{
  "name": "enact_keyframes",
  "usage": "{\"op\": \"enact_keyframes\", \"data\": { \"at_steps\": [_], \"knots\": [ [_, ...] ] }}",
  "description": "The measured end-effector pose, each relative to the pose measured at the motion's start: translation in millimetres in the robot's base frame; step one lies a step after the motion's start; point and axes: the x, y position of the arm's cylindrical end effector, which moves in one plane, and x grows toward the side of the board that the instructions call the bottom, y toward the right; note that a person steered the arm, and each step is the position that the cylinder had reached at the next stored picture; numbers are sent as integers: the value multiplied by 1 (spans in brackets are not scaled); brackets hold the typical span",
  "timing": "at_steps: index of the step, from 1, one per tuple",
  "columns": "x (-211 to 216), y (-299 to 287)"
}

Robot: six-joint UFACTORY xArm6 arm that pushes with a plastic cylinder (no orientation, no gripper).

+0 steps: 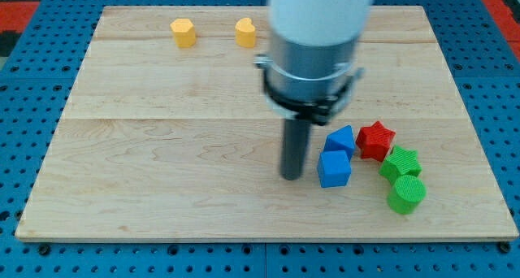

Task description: Move the yellow heart into yellow the hexagon

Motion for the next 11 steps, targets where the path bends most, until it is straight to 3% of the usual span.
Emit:
{"op": "enact_keyframes", "data": {
  "at_steps": [1,3,5,7,11],
  "knots": [
    [-48,-66],
    [-178,-10],
    [-264,22],
    [-271,-49],
    [-286,-131]
  ]
}}
